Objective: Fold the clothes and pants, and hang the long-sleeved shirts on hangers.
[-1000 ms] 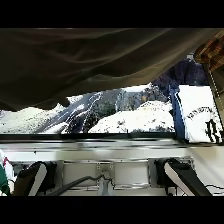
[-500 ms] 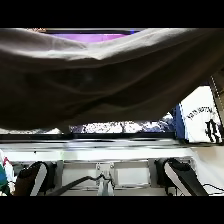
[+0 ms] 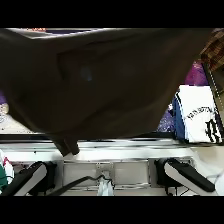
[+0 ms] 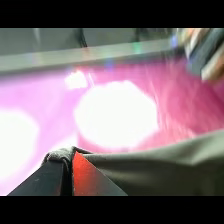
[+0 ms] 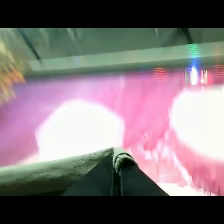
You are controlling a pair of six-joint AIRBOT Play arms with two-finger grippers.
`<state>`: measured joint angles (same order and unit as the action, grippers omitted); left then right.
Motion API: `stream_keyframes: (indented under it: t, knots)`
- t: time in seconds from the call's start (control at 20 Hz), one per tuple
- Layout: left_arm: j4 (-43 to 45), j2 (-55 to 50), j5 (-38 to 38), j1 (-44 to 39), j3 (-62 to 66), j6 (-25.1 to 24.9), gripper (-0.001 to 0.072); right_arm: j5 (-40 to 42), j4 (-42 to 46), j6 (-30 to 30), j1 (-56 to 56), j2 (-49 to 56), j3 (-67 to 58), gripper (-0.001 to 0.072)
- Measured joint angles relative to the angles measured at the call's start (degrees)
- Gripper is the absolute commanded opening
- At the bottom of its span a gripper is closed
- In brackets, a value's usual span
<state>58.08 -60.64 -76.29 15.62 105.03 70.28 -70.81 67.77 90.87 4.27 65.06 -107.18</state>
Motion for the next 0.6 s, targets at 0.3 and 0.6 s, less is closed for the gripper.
stream_keyframes:
  t: [0.3,0.6]
  knots:
    - [6.5,-21.9,5.3,-7.6,-0.8,-1.1,-0.0001,3.1,-0.3,-0.3,0.0,20.7,0.0,0.0026]
    - [17.7,-37.6,19.9,-15.7,-0.9,-1.5,-0.0001,14.5,-1.7,-0.5,0.0,34.3,0.0,0.0026]
